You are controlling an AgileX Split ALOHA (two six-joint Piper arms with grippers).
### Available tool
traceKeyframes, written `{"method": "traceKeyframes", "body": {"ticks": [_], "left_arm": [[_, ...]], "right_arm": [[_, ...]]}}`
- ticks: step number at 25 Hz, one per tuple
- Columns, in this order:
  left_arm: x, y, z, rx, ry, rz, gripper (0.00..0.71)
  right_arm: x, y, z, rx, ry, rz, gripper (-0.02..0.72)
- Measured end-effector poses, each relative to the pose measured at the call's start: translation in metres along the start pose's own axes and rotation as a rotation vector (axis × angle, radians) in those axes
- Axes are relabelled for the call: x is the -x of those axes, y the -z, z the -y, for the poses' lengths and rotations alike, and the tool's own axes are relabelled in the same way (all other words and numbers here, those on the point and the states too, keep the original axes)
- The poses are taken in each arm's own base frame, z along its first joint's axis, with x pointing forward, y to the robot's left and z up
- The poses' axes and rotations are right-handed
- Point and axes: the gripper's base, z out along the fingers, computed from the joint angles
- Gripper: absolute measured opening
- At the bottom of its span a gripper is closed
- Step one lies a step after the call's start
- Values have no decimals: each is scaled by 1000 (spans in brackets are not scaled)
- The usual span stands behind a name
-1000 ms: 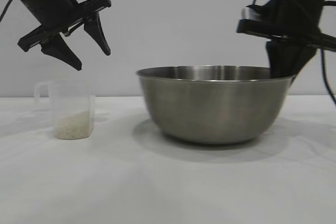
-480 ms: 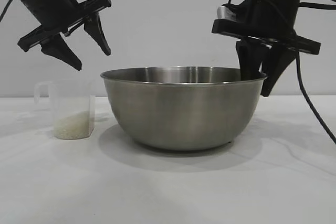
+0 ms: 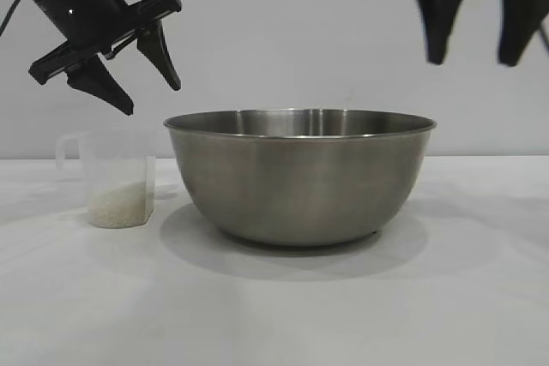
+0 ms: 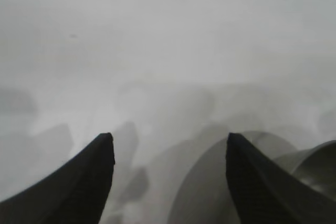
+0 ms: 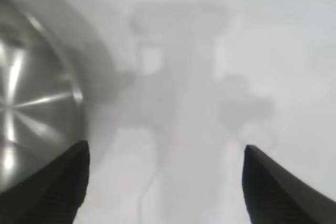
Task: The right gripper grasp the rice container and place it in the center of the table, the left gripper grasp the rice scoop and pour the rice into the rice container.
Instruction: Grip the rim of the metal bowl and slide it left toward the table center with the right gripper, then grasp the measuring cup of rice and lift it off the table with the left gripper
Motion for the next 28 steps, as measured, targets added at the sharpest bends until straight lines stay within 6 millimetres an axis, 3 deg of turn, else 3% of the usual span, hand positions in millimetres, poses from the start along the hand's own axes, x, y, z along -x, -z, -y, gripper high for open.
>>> {"method": "traceKeyframes", "body": {"ticks": [5, 11, 18, 28], "left_arm": [[0, 0, 0, 1, 0, 2, 397], [0, 0, 0, 0, 0, 0, 397], [0, 0, 0, -1, -2, -1, 397], [0, 0, 0, -1, -2, -1, 397]], "right_arm": [[-15, 22, 21, -19, -50, 24, 515], [-53, 37, 19, -28, -63, 46, 515], [-126, 42, 11, 9, -104, 131, 515], [-253, 34, 4, 8, -103, 269, 515]]}}
